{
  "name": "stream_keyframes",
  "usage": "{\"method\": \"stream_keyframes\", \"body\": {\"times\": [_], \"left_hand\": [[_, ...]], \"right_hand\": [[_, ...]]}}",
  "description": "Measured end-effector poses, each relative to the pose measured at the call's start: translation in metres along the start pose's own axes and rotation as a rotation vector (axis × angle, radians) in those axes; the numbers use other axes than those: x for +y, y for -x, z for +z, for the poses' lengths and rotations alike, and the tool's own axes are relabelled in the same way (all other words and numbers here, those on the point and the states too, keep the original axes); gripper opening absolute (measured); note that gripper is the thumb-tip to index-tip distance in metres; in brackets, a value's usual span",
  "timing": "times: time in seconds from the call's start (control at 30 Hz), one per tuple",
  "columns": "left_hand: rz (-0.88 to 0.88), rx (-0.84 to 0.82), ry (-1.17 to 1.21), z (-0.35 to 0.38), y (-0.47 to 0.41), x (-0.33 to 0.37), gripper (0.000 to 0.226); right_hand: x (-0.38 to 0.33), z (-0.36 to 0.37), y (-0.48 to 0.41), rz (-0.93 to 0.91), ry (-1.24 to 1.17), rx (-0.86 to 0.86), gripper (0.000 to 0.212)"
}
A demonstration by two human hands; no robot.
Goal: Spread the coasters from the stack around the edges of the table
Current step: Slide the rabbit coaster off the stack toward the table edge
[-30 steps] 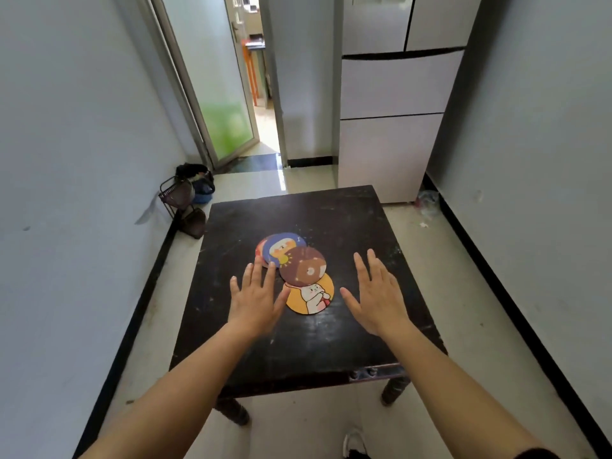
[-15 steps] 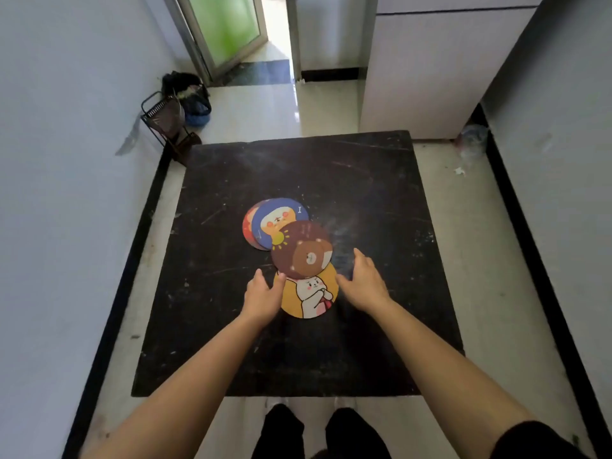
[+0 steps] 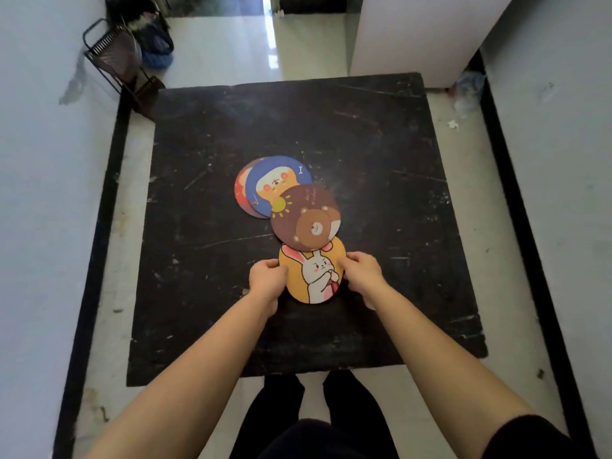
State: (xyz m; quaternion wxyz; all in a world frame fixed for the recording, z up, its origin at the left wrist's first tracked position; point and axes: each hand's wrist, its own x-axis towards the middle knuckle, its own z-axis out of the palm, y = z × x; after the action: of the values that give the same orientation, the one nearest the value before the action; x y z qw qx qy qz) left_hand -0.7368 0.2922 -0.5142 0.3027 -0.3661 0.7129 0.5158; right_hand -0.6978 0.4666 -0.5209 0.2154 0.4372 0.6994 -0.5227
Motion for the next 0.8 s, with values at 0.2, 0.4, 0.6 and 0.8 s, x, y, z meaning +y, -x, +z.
{"method": "stream_keyframes", "body": {"times": [0.2,0.4,0.6,0.8], "left_hand": [[0.036,0.042,-0.096,-0.01,0.019,-0.008,0.029],[0.088,0.024,-0.196,-0.032,0.034,-0.057,0.014],[0.104,0.095,-0.254,-0.047,0.031,-0.103,0.016],[0.179,0.141,-0.316,-0.05,0.025,-0.11,0.017]], "right_hand": [[-0.001,-0.007,0.026,-0.084,0.164,0.028,0.033],[0.049,-0.007,0.054,-0.148,0.276,-0.046,0.015],[0.106,0.006,0.065,-0.129,0.304,-0.005,0.012],[0.12,0.019,0.071,-0.133,0.279,0.134,0.017]]}}
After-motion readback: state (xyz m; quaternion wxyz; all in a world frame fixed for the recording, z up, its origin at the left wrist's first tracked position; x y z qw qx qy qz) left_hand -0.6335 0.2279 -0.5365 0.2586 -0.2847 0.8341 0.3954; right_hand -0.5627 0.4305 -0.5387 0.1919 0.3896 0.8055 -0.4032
